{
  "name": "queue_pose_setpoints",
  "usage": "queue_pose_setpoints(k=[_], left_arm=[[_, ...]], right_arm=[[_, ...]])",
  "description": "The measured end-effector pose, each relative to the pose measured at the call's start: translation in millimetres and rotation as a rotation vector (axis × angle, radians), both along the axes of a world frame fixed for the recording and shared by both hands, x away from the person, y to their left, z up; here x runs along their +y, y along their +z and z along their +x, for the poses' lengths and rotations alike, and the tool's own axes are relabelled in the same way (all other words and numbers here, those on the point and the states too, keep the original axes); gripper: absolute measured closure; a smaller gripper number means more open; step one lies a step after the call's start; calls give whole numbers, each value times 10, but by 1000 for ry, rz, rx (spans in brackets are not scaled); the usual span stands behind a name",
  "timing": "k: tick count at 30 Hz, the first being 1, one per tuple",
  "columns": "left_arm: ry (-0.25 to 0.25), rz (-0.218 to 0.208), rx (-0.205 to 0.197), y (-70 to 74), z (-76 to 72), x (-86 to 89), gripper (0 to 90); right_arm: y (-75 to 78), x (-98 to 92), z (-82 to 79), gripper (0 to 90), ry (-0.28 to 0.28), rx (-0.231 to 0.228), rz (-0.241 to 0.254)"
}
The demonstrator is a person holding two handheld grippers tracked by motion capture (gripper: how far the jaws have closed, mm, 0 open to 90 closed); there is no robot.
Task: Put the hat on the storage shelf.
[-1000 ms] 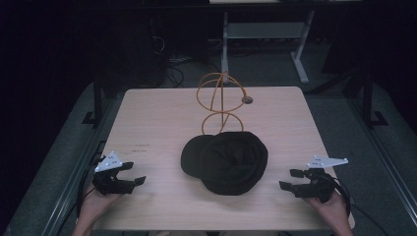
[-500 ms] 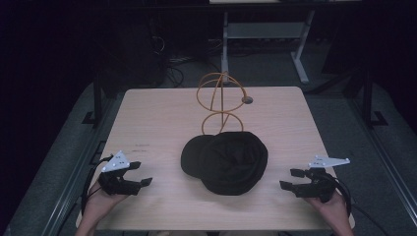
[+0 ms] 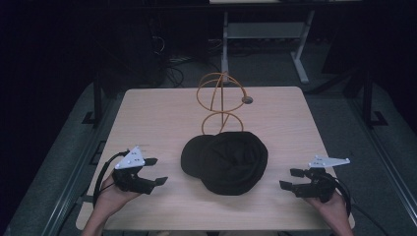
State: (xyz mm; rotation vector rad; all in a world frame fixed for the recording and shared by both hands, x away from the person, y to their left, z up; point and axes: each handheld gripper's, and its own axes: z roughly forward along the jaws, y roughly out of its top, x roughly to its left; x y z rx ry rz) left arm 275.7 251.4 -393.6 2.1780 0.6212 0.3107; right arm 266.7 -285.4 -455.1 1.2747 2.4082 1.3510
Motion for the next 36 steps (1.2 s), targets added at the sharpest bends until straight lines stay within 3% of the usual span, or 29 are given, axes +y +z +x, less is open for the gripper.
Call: queue_pose_setpoints(k=[9, 17, 36], left_arm=[[-87, 16, 2, 60, 37, -294, 266], [-171, 14, 29, 74, 72, -589, 316], [-280, 40, 58, 105, 115, -1133, 390]], right_arm=[[0, 2, 0, 243, 2, 0, 1], [1, 0, -2, 243, 3, 0, 2], [11, -5, -11, 242, 7, 0, 4]])
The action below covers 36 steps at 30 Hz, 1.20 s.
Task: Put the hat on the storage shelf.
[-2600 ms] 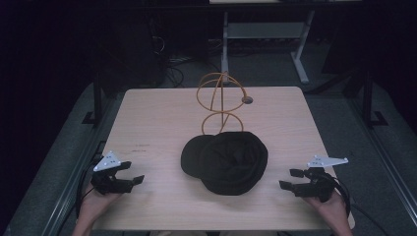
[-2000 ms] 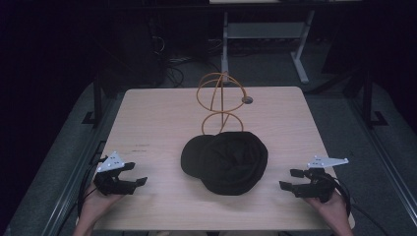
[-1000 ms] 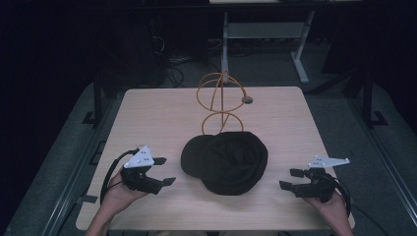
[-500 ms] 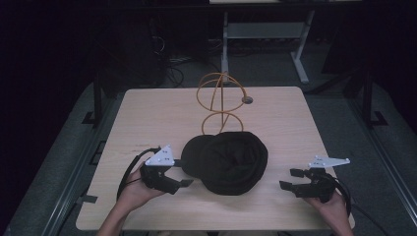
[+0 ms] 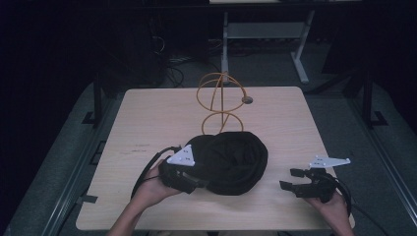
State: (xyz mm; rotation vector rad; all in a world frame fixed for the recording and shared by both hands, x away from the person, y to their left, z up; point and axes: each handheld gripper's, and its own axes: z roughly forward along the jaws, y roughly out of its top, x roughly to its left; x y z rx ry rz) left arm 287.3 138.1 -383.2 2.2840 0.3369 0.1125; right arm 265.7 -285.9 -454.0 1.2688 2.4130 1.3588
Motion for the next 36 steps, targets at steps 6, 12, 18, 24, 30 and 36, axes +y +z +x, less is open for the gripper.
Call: queue_pose_setpoints(k=[6, 12, 18, 24, 30, 36], left_arm=[[-32, 9, 2, -5, 3, -133, 408], [-61, 28, 11, -36, 21, -326, 420], [-85, 45, 26, -69, 36, -458, 433], [-108, 78, 36, -123, 44, -646, 480], [-128, 120, 51, -174, 58, -773, 495], [-147, 168, 75, -232, 48, -864, 509]], right_arm=[[2, -3, 0, 242, 0, -1, 2], [4, -7, 1, 242, 1, -3, 5], [3, -8, 1, 242, 4, -5, 5], [4, -3, -3, 242, 7, -2, 5], [5, -6, -3, 242, 9, -10, 9], [4, 0, -8, 242, 11, -7, 5]])
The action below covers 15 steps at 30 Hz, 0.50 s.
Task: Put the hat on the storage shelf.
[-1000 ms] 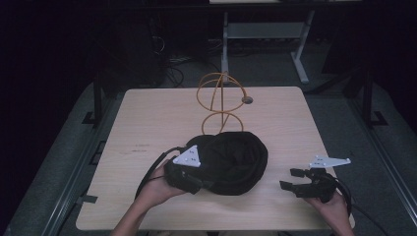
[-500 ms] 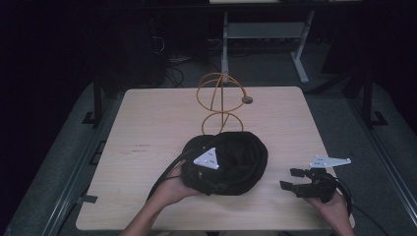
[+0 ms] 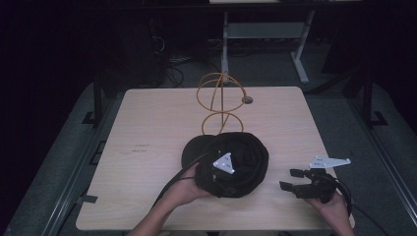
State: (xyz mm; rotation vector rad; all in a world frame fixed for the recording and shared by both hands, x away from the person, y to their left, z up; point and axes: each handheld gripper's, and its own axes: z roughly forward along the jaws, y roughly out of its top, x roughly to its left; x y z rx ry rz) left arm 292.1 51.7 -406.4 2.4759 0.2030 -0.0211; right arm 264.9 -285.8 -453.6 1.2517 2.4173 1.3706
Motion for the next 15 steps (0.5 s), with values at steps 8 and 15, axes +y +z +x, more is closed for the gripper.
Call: queue_pose_setpoints(k=[8, 15], left_arm=[[-19, 56, -1, -51, -29, -69, 473], [-25, 139, -55, -128, -59, -151, 518]], right_arm=[[-2, 9, -3, 242, 3, 3, -4], [-3, 10, -2, 242, 2, 5, -2]])
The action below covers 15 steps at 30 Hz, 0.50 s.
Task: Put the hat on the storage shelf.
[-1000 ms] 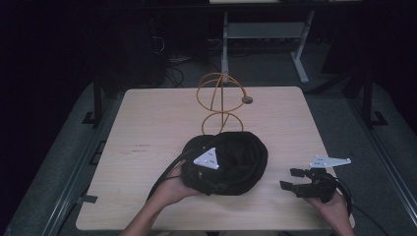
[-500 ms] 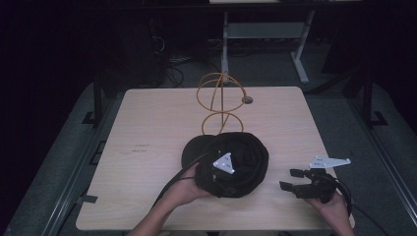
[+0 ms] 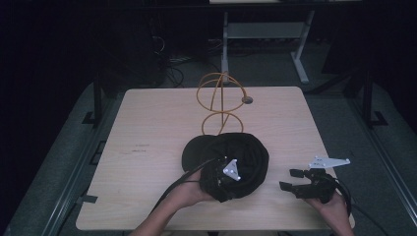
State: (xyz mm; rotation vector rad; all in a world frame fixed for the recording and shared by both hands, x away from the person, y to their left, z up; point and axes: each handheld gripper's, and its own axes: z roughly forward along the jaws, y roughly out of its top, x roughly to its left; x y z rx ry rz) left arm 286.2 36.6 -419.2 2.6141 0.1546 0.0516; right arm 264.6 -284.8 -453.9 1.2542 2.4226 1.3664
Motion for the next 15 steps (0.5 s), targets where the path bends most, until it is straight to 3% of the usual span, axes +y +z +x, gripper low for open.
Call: queue_pose_setpoints(k=[2, 4, 7, 12, 15], left_arm=[[-7, 35, -20, -24, -16, -42, 533], [-18, 57, -38, -42, -28, -72, 655], [-25, 88, -73, -68, -49, -132, 706], [-23, 71, -73, -30, -41, -151, 762], [-22, 11, -49, 66, -33, -136, 782]], right_arm=[[-2, 8, -2, 242, 2, -1, -4], [3, 12, -5, 242, 1, 0, -3], [4, 11, -6, 242, 0, -1, -3], [3, 4, -10, 242, 0, -5, -4], [12, -9, -17, 242, -5, -10, 3]])
